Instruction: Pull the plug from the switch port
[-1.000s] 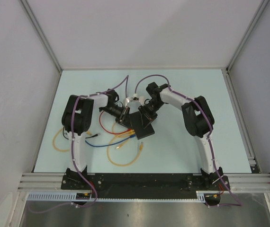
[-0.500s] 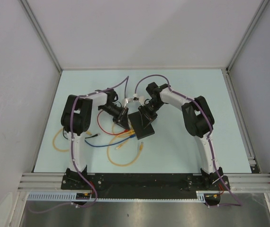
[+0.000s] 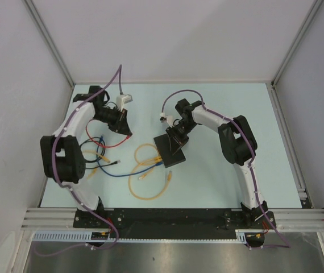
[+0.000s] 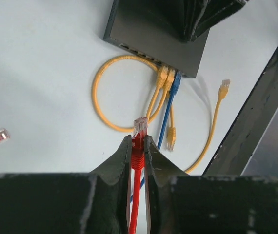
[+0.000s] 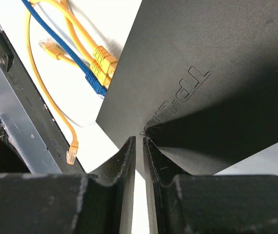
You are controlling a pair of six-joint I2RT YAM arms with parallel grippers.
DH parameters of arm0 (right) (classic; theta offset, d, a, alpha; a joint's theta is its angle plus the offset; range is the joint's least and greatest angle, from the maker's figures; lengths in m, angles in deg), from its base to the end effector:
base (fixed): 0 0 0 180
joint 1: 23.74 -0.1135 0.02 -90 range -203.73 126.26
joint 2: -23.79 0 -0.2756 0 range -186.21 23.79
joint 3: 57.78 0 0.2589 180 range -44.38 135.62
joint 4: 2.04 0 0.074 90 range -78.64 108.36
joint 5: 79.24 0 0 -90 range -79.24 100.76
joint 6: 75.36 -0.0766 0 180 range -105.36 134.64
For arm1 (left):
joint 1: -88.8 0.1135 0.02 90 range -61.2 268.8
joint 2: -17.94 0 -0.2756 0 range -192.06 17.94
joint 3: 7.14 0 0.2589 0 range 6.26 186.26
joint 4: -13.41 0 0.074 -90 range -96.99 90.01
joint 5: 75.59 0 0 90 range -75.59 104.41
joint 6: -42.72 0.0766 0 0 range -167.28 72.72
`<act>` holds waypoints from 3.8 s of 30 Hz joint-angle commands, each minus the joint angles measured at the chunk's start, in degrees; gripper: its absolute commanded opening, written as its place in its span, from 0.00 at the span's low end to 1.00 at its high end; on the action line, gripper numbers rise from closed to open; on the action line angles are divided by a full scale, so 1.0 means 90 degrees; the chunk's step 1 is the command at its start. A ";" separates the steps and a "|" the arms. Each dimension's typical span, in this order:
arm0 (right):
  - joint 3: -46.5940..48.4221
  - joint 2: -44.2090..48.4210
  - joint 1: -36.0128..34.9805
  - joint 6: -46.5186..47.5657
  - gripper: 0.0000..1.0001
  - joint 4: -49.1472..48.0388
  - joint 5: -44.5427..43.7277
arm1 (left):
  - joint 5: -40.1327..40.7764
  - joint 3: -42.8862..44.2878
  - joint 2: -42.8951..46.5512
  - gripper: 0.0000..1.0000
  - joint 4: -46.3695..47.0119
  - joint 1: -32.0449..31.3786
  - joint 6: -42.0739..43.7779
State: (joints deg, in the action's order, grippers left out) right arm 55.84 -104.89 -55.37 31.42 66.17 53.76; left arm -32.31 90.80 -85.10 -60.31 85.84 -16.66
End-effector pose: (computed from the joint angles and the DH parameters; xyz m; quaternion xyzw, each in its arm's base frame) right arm 0.3621 0.2844 0.1323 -0.4004 0.8383 0.3699 0.0069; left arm 0.3612 -0.0745 0.2349 0.3009 0.8636 -0.3618 0.1812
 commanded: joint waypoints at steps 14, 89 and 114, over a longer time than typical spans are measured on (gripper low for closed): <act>0.0094 -0.0497 -0.0030 0.0353 0.18 -0.0025 -0.0745 | 0.0729 -0.2586 0.1625 0.43 0.0509 0.2302 0.0750; -0.0335 -0.0214 -0.0176 0.0451 0.19 0.0004 -0.0970 | -0.0893 -0.0799 -0.2154 0.00 0.2055 -0.1829 -0.2015; -0.0179 -0.0360 -0.0176 0.0460 0.20 0.0014 -0.0950 | -0.0718 -0.0603 -0.1862 0.00 0.1145 -0.1468 -0.1127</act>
State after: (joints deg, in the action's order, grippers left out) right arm 54.77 -104.06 -56.55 32.75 67.78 52.84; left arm -39.17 85.00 -103.88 -48.24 71.58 -31.27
